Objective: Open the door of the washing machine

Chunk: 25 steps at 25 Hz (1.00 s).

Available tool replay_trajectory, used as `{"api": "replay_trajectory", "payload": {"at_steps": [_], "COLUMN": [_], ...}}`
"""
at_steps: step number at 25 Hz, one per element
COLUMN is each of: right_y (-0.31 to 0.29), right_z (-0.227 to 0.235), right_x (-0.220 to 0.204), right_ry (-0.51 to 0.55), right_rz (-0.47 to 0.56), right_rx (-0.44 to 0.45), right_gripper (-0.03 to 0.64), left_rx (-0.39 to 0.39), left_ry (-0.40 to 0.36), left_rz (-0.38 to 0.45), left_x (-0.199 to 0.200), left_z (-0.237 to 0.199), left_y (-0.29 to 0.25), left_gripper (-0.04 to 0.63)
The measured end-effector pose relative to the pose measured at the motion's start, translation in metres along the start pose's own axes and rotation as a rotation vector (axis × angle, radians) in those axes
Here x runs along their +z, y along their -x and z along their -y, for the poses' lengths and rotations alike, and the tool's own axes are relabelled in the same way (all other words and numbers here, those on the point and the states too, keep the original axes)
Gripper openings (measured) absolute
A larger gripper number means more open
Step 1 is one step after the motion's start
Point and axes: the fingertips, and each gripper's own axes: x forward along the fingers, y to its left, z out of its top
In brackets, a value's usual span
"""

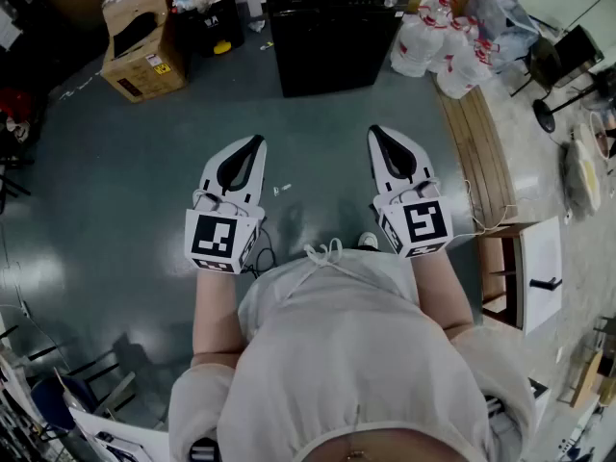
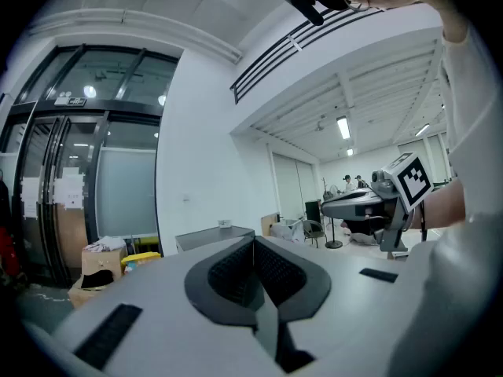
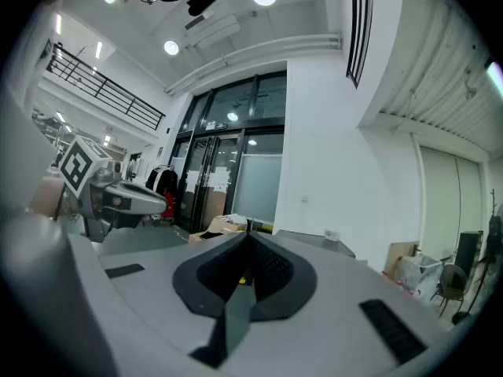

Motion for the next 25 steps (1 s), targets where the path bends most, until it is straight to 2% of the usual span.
{"api": "replay_trajectory", "payload": {"at_steps": [12,15,16,17,18,21,25], "right_y": [-0.009,-0.014,-0.017,-0.02,-0.023,-0.031,-0.051], "right_z": [-0.005,0.002,0.005,0.007,0.01,0.024,0.042], "right_x": [-0.008,-0.011,-0.012,-0.012,-0.013,-0.017,-0.024], "right_ry": [-0.057,-0.101,-0.107,-0.108,-0.103,-0.091,-0.117], "right_rz": [-0.006,-0.001,0.004,0.008,0.01,0.011,-0.003], "right_rx": [0.017,-0.018,-0.025,-0.025,-0.028,-0.073,-0.066], "right_gripper": [0.005,-0.003,0.082,0.307,0.435,0.496,0.499], "left_rx": [-0.003,-0.006,-0.006,-0.006,-0.006,0.005,0.025], "left_ry": [0.005,0.015,0.019,0.023,0.026,0.039,0.06], "left_rz": [-0.006,-0.012,-0.014,-0.016,-0.018,-0.03,-0.041], "left_x": [-0.004,-0.007,-0.008,-0.009,-0.011,-0.019,-0.028], "left_z": [-0.008,-0.01,-0.011,-0.011,-0.011,-0.016,-0.03], "left_y": [-0.004,-0.005,-0.006,-0.007,-0.008,-0.014,-0.031], "left_gripper": [0.021,0.021,0.021,0.021,0.021,0.021,0.021]}}
